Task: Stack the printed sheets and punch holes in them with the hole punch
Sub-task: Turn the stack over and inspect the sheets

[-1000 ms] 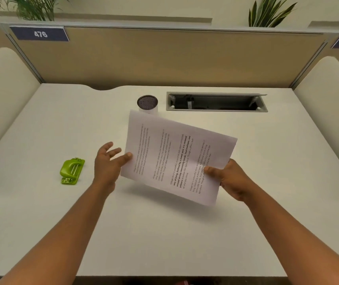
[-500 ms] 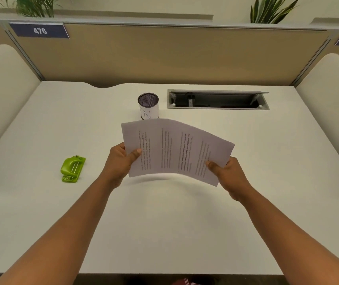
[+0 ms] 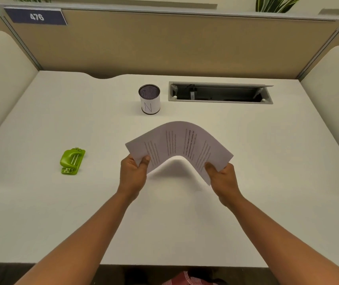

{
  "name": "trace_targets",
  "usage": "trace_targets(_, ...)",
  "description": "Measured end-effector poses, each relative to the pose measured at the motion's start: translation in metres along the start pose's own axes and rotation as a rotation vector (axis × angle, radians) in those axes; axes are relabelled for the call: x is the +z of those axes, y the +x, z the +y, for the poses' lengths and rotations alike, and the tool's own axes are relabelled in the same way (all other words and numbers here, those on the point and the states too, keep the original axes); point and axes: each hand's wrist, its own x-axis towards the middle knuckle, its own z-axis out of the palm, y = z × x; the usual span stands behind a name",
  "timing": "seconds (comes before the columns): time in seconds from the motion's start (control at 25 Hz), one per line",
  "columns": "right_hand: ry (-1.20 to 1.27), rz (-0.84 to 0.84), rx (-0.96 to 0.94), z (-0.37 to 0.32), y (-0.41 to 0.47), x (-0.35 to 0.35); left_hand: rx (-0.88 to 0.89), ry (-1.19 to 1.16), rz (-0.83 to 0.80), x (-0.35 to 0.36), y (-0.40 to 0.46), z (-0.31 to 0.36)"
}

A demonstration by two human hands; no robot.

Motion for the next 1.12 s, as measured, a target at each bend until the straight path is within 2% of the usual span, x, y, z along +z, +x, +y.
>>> trace_targets(0.36,-0.034,0.011,0.012,0.005,-0.004,0.007,-0.016,-0.036,0.061,0.006,-0.001,-0.004)
trace_targets(1.12,-0.118,-0.039,0.044,0.021,-0.002,0.007,-0.077,0.063,0.030,0.009,0.002,-0.018)
